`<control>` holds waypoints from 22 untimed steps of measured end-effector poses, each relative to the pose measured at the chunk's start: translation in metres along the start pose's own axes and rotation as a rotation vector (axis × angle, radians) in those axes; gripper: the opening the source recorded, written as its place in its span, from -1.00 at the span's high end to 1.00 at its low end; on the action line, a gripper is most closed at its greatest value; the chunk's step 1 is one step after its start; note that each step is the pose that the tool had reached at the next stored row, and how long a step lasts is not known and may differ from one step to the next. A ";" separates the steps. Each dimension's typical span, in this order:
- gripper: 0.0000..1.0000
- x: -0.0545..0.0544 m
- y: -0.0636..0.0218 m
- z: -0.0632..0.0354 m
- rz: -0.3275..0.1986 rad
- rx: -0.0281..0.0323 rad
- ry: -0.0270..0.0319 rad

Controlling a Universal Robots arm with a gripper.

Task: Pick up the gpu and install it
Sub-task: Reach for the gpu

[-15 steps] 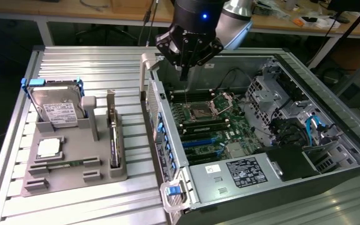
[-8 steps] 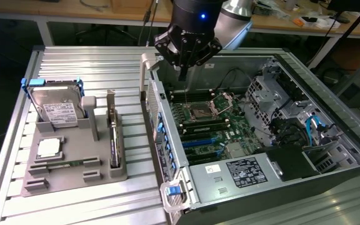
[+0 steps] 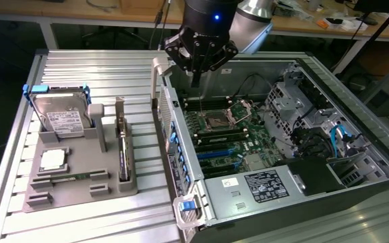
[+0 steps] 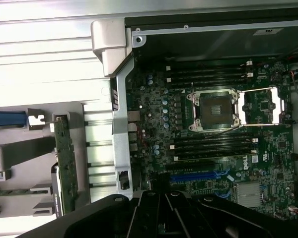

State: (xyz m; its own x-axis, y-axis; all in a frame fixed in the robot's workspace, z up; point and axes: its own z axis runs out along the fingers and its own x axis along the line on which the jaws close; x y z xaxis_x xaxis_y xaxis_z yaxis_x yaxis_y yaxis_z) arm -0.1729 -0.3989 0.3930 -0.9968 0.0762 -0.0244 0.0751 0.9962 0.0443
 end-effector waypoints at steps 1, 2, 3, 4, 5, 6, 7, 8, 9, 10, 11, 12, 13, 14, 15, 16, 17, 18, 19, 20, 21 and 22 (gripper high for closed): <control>0.79 0.000 0.0000 0.0000 0.000 -0.0001 0.0000; 0.79 0.001 -0.0001 0.0000 0.000 -0.0001 -0.0001; 0.79 0.002 -0.0001 0.0000 0.000 0.0000 -0.0001; 0.79 0.002 -0.0002 0.0000 0.000 -0.0001 0.0000; 0.79 0.003 -0.0002 0.0000 0.000 -0.0001 -0.0001; 0.79 0.004 -0.0004 -0.0001 0.000 0.0000 0.0000; 0.79 0.005 -0.0004 -0.0001 0.000 0.0000 0.0000; 0.79 0.007 -0.0006 -0.0001 0.000 -0.0001 -0.0001; 0.79 0.008 -0.0006 -0.0002 0.000 -0.0001 0.0000; 0.79 0.009 -0.0007 -0.0002 0.000 0.0000 0.0000; 0.79 0.010 -0.0008 -0.0002 0.000 -0.0001 0.0000; 0.79 0.011 -0.0009 -0.0003 0.000 -0.0001 -0.0001; 0.79 0.013 -0.0010 -0.0003 0.000 -0.0001 -0.0001; 0.79 0.014 -0.0010 -0.0003 0.000 -0.0001 -0.0001; 0.79 0.015 -0.0011 -0.0003 0.000 -0.0001 -0.0001; 0.79 0.016 -0.0012 -0.0004 0.000 -0.0001 -0.0001; 0.79 0.017 -0.0013 -0.0004 0.000 -0.0001 -0.0001; 0.79 0.018 -0.0014 -0.0004 0.000 -0.0001 -0.0001; 0.79 0.020 -0.0015 -0.0005 0.000 -0.0001 0.0000; 0.79 0.022 -0.0017 -0.0005 0.000 -0.0001 -0.0001; 0.79 0.023 -0.0017 -0.0005 0.000 -0.0001 -0.0001; 0.79 0.024 -0.0018 -0.0006 0.000 -0.0001 -0.0001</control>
State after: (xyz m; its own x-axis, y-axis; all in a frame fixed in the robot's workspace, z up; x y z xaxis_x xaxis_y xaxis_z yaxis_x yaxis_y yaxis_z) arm -0.1971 -0.3989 0.3929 -0.9968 0.0762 -0.0245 0.0751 0.9962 0.0444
